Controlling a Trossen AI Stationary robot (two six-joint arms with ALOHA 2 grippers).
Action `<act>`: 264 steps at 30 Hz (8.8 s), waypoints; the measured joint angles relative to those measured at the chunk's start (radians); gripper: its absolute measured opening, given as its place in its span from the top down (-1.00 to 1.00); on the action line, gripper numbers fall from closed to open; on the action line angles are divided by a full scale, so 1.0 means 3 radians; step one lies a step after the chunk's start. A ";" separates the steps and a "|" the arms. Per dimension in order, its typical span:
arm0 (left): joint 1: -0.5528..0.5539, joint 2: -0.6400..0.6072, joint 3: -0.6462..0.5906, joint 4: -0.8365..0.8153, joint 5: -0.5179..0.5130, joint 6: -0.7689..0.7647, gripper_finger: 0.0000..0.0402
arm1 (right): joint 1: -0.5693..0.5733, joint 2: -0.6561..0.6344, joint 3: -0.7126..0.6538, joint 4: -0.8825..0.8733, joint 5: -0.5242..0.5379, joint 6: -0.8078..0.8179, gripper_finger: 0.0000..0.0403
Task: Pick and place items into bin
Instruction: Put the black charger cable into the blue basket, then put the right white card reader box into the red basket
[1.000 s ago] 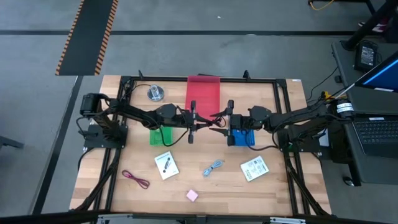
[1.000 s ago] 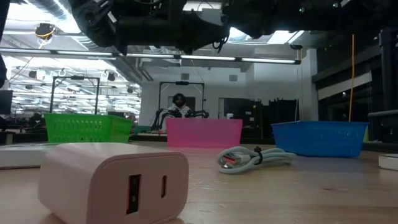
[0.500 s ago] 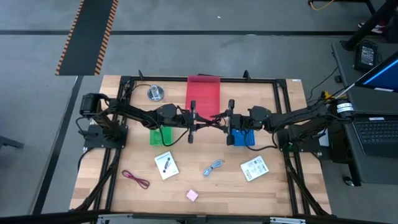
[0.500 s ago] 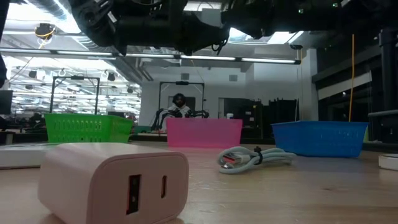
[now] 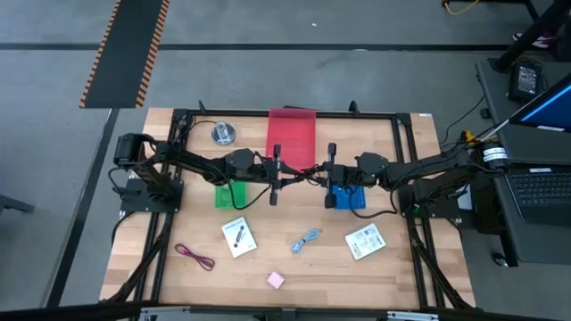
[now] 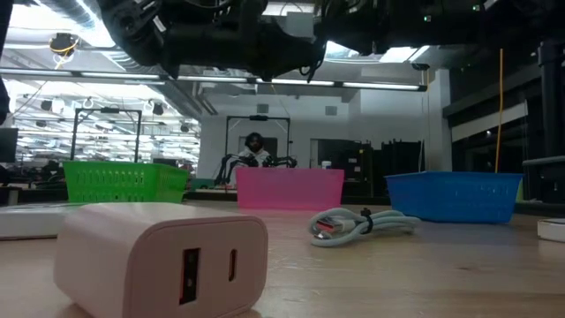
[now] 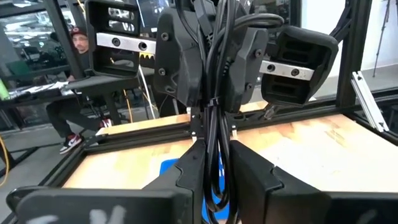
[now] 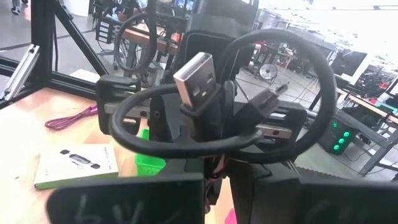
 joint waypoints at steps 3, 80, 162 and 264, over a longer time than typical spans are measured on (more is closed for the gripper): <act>-0.0001 -0.0077 0.0000 -0.0146 -0.0007 0.0001 0.61 | 0.0000 0.0000 0.0000 -0.0005 0.0004 0.0000 0.90; -0.0004 -0.1744 -0.0572 -0.2208 -0.0561 0.0211 0.97 | 0.0006 0.0113 0.1017 -0.5322 0.0584 0.3688 0.91; -0.0074 -0.1743 -0.0586 -0.2278 -0.0263 0.0181 0.99 | 0.1044 -0.0444 0.0229 -0.2825 0.1008 0.1667 0.99; -0.1242 0.0783 0.1340 -0.1938 -0.0991 -0.0051 0.98 | 0.3166 0.0070 0.0187 -0.5036 0.0062 0.6551 1.00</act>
